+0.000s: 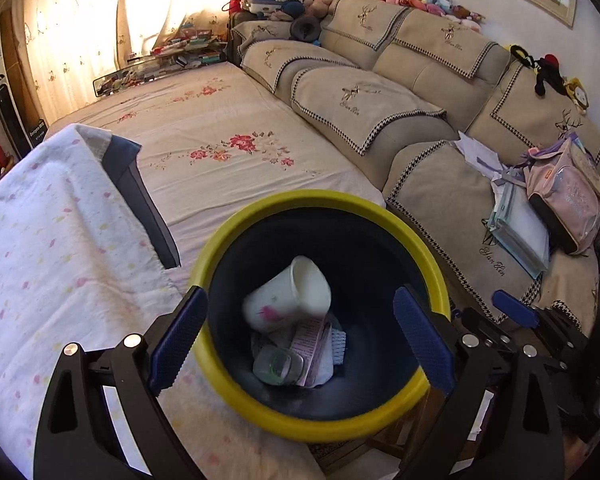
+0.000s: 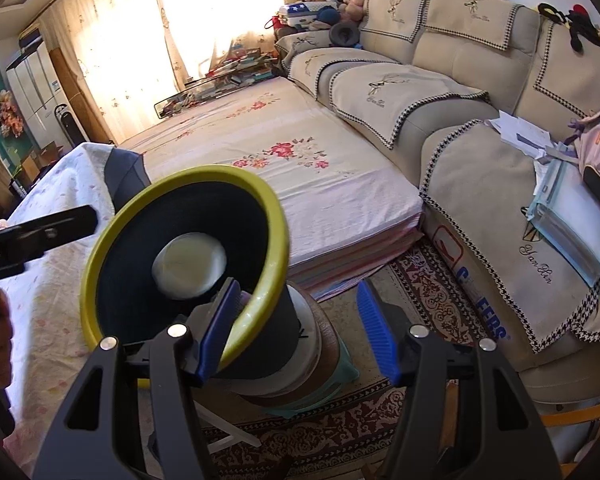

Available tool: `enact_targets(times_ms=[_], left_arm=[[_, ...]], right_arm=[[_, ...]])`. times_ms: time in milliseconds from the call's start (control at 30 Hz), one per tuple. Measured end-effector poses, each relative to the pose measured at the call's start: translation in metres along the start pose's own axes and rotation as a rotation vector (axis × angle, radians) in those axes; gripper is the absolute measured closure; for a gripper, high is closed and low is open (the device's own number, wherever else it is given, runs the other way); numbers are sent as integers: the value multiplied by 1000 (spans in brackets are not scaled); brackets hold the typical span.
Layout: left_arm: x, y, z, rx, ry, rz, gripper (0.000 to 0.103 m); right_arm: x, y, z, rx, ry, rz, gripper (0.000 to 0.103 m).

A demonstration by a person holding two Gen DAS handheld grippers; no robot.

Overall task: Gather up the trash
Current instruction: 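Move the right tool toward the white toothpaste tube on the sheet, then grasp the white toothpaste tube with the right tool and lift it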

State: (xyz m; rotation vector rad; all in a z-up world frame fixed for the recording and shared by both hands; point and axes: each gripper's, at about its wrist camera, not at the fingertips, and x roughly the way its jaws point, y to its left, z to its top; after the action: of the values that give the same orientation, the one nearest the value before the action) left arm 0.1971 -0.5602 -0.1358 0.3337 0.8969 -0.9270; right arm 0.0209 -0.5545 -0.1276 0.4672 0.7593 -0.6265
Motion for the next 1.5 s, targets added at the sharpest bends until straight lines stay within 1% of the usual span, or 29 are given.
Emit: enact_targets(times_ms=[100, 233, 333, 400, 567, 733, 900, 967, 1100, 1233, 1367, 1500], left_arm=[[-34, 8, -14, -11, -45, 12, 6], [-85, 29, -42, -64, -100, 11, 6], [-120, 46, -63, -96, -132, 32, 5], [-143, 60, -78, -116, -158, 57, 5], [-198, 93, -117, -165, -209, 150, 5], [-249, 138, -167, -259, -232, 238, 5], [-294, 184, -217, -372, -245, 344, 5], [-313, 199, -239, -422, -254, 386, 5], [-344, 225, -280, -489, -271, 465, 5], [-368, 245, -314, -553, -287, 503, 5], [-378, 254, -334, -593, -292, 515, 5], [-378, 256, -340, -602, -293, 508, 5]], right_arm=[[0, 8, -1, -10, 0, 9, 45], [-1, 21, -1, -33, 3, 24, 45], [-4, 34, -3, -57, 2, 39, 45], [-6, 44, -4, -73, 3, 49, 44], [-12, 71, -9, -121, 4, 81, 44], [-19, 112, -17, -197, 10, 136, 44], [-29, 167, -29, -297, 22, 232, 44], [-34, 189, -35, -337, 29, 271, 44], [-49, 237, -50, -426, 42, 364, 44], [-71, 284, -68, -527, 49, 469, 42], [-93, 328, -93, -666, 48, 580, 37], [-101, 357, -112, -792, 55, 623, 35]])
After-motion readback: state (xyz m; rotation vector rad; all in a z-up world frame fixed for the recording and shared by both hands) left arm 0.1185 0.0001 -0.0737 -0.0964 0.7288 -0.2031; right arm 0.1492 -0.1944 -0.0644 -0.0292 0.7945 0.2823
